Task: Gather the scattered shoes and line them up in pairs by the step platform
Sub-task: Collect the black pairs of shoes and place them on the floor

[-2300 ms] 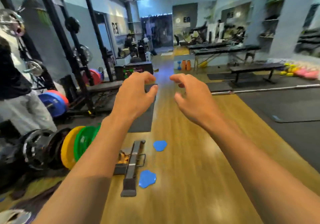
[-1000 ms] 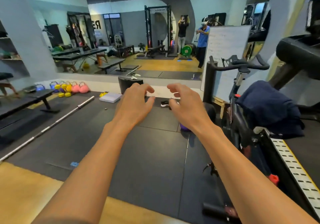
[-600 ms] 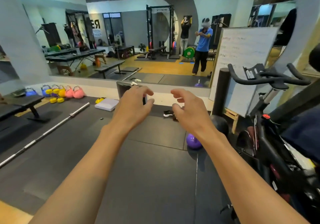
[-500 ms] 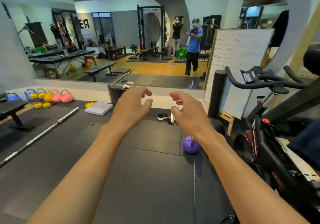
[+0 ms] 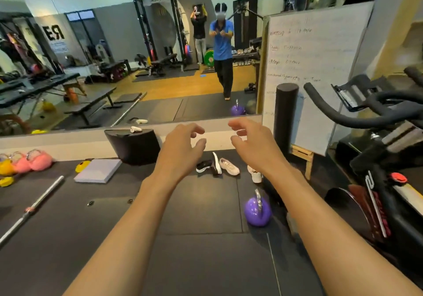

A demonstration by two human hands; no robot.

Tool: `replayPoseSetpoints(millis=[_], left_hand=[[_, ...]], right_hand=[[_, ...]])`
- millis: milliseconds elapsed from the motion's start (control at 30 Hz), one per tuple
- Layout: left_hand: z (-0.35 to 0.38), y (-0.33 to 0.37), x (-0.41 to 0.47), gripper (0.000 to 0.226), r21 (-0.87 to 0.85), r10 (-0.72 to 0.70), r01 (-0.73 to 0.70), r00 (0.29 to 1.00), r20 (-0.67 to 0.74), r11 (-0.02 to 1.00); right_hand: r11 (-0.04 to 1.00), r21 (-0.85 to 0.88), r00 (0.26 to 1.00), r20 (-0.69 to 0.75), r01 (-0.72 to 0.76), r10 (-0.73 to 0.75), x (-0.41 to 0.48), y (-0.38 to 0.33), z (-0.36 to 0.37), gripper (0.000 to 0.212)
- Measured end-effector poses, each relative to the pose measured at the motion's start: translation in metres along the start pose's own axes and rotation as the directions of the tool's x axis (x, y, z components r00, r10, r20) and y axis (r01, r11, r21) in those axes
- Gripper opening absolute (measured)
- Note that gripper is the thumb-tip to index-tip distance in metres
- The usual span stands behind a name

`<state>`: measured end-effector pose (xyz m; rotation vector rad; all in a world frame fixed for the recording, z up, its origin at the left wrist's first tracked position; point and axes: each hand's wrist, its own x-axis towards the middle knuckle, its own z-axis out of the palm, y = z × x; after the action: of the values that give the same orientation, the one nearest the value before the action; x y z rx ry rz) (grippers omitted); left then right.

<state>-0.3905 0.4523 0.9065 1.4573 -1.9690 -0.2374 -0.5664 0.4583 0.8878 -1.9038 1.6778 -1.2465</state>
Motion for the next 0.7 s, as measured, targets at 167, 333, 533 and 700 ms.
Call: replayPoseSetpoints(millis=[167,333,533,700], left_hand=[[0.025,-0.054,0.116,0.024,0.036,-0.028,0.027,0.999,0.016,0.999],[0.054,-0.126,0.226,0.024,0.064,-0.043,0.042,0.999,0.012,0.997],[0.097,-0.226,0.353,0.024,0.022,-0.018,0.016,0.997,0.073,1.000],[0.139,-0.290,0.454,0.025,0.022,-0.009,0.006,0.989,0.147,1.000]], right_hand=[[0.999,-0.044,1.000,0.018,0.008,-0.007,0.121,0.031,0.054,0.038],[0.992,-0.120,0.996,0.077,0.044,-0.035,0.230,0.062,0.118,0.038],[0.981,-0.191,0.994,0.100,-0.029,0.049,0.343,0.116,0.188,0.038],[0.970,-0.212,0.982,0.125,-0.116,0.145,0.432,0.152,0.244,0.037]])
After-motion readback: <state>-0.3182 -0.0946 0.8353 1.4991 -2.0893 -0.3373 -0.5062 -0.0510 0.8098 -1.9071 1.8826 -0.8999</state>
